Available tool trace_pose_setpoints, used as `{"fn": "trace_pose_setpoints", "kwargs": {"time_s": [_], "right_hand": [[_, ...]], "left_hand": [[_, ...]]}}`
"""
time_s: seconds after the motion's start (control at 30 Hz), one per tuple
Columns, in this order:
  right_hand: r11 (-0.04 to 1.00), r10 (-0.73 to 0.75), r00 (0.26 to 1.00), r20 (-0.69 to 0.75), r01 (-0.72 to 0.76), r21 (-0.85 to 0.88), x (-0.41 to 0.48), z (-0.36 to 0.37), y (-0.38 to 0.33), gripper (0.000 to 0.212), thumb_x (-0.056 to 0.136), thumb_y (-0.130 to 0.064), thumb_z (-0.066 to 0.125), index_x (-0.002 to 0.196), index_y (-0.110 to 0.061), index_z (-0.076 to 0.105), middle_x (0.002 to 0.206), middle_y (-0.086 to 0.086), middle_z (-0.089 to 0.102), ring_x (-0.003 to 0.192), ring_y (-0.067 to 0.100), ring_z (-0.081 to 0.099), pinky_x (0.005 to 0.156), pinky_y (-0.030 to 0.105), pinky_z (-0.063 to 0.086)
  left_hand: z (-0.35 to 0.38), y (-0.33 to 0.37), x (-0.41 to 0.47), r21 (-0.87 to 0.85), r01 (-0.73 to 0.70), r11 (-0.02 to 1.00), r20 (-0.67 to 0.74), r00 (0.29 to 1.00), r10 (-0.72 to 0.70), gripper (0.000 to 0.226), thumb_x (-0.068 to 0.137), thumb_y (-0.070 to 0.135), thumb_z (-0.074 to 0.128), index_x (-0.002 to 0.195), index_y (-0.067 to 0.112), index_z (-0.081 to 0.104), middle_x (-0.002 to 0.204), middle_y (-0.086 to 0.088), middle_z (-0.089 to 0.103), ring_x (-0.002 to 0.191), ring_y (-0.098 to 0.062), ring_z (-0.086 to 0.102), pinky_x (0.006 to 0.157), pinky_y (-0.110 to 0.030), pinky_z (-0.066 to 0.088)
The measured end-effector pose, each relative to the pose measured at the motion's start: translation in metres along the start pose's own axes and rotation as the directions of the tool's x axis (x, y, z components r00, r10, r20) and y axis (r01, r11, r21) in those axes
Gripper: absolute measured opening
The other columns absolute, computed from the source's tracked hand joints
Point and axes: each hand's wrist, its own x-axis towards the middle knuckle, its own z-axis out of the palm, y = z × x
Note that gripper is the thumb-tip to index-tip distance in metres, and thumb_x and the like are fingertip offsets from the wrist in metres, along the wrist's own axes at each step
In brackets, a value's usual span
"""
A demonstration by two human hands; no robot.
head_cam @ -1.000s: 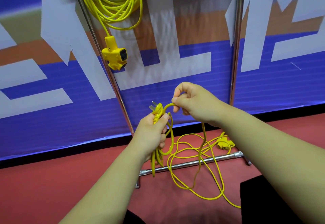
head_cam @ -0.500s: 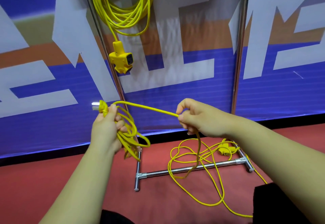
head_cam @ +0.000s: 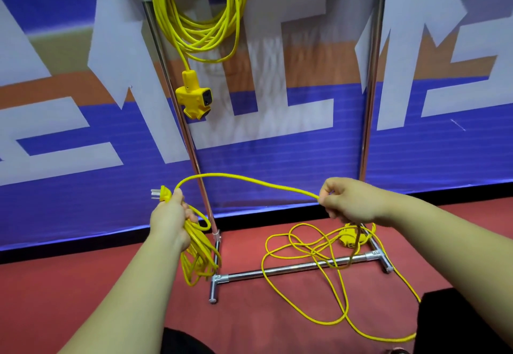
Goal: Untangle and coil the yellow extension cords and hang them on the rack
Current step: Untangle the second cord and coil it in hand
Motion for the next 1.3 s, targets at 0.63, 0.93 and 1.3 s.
{"fn": "trace_pose_setpoints", "kwargs": {"time_s": [0.63,0.93,1.3], "right_hand": [[0.936,0.351,0.924,0.152,-0.345,-0.065,0.004,0.021,0.009,0.019,0.086,-0.011,0.070,0.067,-0.011,0.066,0.060,0.006,0.055,0.042,0.019,0.040,0.045,0.019,0.034],[0.847,0.449,0.890,-0.082,-0.395,0.355,0.038,0.029,0.018,0.015,0.093,0.006,0.046,0.084,-0.001,0.057,0.057,0.015,0.059,0.038,0.021,0.058,0.057,0.035,0.059],[0.545,0.176,0.934,-0.309,0.169,0.821,0.030,-0.004,-0.041,0.020,0.094,-0.001,0.057,0.111,-0.007,0.065,0.088,0.009,0.070,0.060,0.011,0.059,0.067,0.025,0.058]], "left_hand": [[0.028,0.006,-0.055,-0.014,-0.057,0.998,0.465,0.883,0.057,0.028,0.105,0.027,0.051,0.128,0.016,0.060,0.067,0.003,0.042,0.043,-0.005,0.030,0.038,-0.019,0.033],[0.046,0.011,-0.110,0.010,0.054,0.998,0.776,0.629,-0.042,0.028,0.095,0.026,0.052,0.118,0.019,0.066,0.067,0.003,0.035,0.037,0.000,0.028,0.035,-0.015,0.027],[0.050,-0.002,-0.118,0.187,0.087,0.979,0.824,0.529,-0.204,0.036,0.096,0.025,0.050,0.129,0.024,0.065,0.067,0.000,0.038,0.036,-0.003,0.029,0.035,-0.016,0.031]]}}
